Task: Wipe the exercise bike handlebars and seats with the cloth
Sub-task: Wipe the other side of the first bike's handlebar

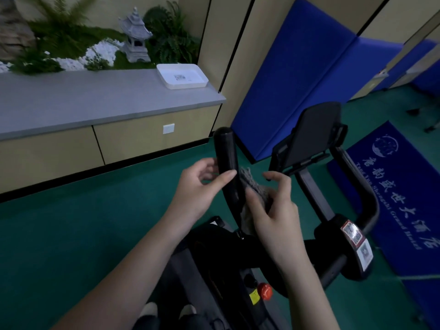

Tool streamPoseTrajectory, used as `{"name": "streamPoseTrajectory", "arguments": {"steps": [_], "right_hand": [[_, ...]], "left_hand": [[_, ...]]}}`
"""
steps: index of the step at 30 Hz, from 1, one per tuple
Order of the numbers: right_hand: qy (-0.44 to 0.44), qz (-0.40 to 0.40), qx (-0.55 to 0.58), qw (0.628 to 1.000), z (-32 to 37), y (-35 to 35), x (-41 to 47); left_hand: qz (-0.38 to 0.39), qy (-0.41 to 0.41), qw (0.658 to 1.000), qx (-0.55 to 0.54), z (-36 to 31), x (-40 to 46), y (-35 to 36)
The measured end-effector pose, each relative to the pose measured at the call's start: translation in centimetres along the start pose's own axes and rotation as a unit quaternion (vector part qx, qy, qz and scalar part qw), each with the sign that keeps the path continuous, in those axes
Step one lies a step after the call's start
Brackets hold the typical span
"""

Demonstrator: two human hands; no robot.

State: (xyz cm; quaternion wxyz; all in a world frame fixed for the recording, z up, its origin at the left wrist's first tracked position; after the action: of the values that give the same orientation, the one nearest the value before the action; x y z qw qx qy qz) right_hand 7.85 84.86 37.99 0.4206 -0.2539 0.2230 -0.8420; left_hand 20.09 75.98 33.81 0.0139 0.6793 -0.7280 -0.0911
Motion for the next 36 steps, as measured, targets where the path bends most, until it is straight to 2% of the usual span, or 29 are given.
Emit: {"name": "streamPoseTrajectory", "arguments": {"steps": [2,5,12,15,18,21,29,33,36], "right_hand": [[0.003,-0.035,0.009,0.999,-0.3,0.1,-0.1],[0.027,-0.047,0.026,0.998,-1.1,0.4,-0.1],[-0.050,-0.097,-0.067,0.992,-0.6,-0.8,-1.5],[-0.036,-0.119,-0.068,0.990,-0.7,-1.4,-1.3],[-0.064,-0.170,-0.057,0.982,0.8,-0.6,-0.5],[-0.101,-0.159,-0.068,0.980,1.5,0.6,-1.3],[-0.104,-0.147,-0.047,0.983,1.1,-0.2,-1.9],[-0.127,-0.098,-0.049,0.986,0.4,-0.6,-2.6],[-0.109,-0.125,-0.059,0.984,-0.6,-1.8,-2.8]], "left_hand": [[0.003,-0.004,1.000,-0.007,0.0,0.1,0.0],[0.007,-0.010,1.000,-0.013,0.2,0.0,0.0],[0.007,-0.019,0.999,-0.042,0.8,-0.1,0.0],[0.007,-0.024,0.998,-0.058,0.8,-0.1,0.1],[0.007,-0.023,0.997,-0.069,0.8,0.1,0.2],[0.008,-0.029,0.997,-0.078,0.9,0.2,0.1],[0.003,-0.036,0.995,-0.096,0.9,-0.1,0.3],[-0.009,-0.030,0.996,-0.088,1.2,-0.1,0.2],[-0.016,-0.028,0.996,-0.088,1.5,0.0,0.4]]}}
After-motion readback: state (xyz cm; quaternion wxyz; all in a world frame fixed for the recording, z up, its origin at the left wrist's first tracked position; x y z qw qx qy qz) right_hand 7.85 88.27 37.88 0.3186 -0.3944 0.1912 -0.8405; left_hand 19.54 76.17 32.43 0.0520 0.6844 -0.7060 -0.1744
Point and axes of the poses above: each hand's wrist, its own x-axis towards the middle knuckle, its own y-axis out of the palm, z = x × y, the point moved 6 cm from there along x, towards the middle knuckle, and after that the axes turned 12 degrees about -z, right-handed, at the moved point
